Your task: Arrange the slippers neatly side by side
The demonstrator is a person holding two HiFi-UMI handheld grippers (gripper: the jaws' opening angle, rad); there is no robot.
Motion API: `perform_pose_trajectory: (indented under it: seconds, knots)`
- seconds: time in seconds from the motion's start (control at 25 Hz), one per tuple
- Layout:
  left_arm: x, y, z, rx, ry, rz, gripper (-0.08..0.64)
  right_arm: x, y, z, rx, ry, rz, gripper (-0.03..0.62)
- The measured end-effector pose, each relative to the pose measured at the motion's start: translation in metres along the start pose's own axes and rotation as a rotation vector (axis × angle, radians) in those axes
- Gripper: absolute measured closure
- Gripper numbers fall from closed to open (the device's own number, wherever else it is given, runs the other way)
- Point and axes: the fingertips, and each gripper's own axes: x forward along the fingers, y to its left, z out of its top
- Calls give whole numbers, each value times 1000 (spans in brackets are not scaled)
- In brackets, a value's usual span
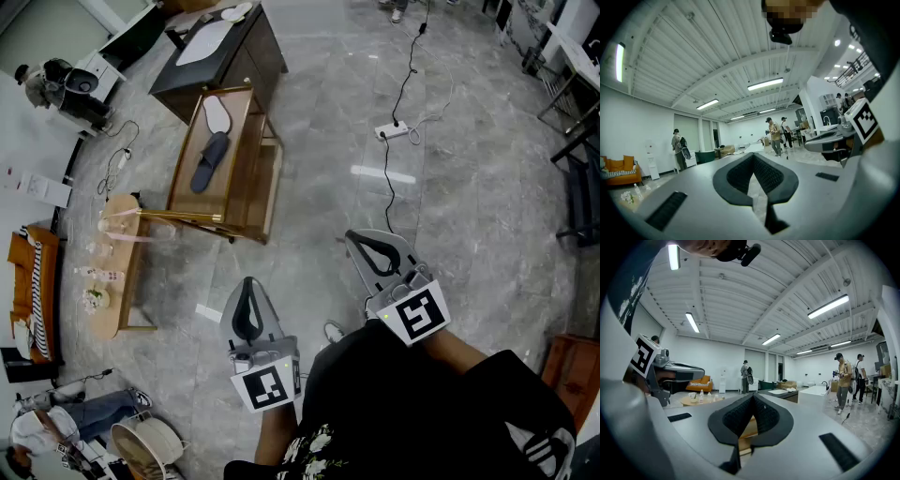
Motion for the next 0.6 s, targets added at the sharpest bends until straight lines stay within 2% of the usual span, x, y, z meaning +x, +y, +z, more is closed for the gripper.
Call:
perform_pose_trajectory:
  seconds: [0.24, 0.4, 0.6]
  knots:
    - [1, -8, 0, 6, -1, 14, 558, -4, -5, -3, 0, -7, 15, 595]
    - [-1, -18, -4, -3, 0, 39, 558, -6, -1, -14, -41, 2, 82, 594]
    - [-2, -36, -8, -19, -4, 31, 558, -11, -12, -30, -5, 26, 87, 594]
